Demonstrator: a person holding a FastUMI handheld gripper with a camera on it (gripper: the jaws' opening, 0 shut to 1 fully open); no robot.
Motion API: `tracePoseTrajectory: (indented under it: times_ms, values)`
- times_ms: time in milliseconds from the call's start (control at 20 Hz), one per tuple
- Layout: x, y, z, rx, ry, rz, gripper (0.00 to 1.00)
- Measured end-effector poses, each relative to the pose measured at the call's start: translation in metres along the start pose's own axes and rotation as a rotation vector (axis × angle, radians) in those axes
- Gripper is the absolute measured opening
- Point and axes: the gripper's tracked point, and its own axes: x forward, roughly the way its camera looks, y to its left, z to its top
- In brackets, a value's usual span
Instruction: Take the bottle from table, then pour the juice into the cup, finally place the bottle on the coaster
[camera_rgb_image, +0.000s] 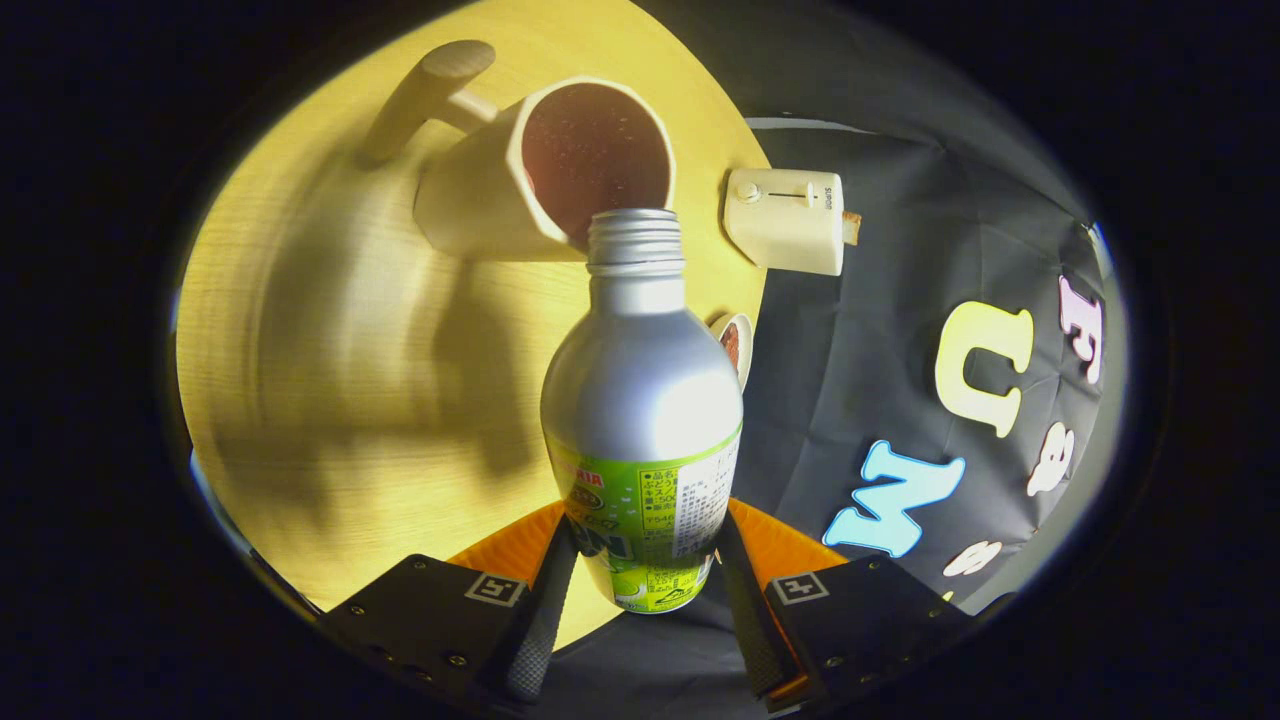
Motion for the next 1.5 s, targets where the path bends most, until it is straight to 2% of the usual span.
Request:
tracePoseTrajectory:
  times_ms: [1500]
  values:
    - [-0.022, -0.026, 0.001, -0.159, 0.141, 0.005, 0.74]
